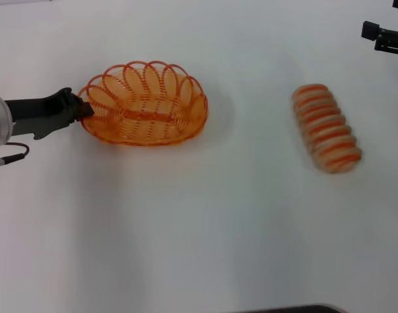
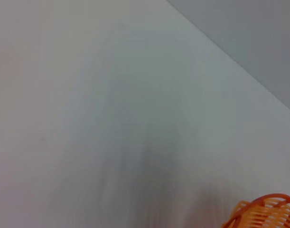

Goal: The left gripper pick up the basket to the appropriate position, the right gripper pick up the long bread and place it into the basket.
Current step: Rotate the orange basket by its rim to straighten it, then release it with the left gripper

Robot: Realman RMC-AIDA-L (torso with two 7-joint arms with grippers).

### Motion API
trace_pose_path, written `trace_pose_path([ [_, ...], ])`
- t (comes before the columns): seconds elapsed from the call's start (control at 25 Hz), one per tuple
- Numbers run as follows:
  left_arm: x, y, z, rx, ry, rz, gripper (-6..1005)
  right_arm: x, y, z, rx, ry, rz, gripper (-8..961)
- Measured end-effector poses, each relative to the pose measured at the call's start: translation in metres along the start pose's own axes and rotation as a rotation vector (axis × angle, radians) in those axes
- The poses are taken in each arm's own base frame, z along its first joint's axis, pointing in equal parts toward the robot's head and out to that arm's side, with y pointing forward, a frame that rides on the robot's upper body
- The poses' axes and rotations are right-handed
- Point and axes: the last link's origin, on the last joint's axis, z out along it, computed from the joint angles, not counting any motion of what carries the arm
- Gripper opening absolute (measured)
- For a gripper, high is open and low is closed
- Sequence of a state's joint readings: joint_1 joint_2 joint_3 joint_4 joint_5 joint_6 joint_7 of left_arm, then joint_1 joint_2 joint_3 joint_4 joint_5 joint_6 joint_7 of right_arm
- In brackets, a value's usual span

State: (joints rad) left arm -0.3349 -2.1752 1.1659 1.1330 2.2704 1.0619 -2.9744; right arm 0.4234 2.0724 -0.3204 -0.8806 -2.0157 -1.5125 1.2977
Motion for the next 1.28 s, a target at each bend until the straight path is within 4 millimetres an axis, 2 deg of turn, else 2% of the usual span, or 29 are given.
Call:
trace_pose_path([
  [0.84, -0.002, -0.011, 0.000, -0.017, 0.046, -0.081, 111, -0.001, -0.001, 0.000, 0.001, 0.001, -0.003, 885],
  [1.2, -0.001, -0.006, 0.001, -0.027, 0.042, -0.063, 112, -0.001, -0.001, 0.000, 0.001, 0.000, -0.005, 880],
  [1.28, -0.001, -0.005, 0.001, -0.027, 0.040, -0.061, 140, -0.002, -0.002, 0.000, 0.002, 0.000, -0.005, 880],
])
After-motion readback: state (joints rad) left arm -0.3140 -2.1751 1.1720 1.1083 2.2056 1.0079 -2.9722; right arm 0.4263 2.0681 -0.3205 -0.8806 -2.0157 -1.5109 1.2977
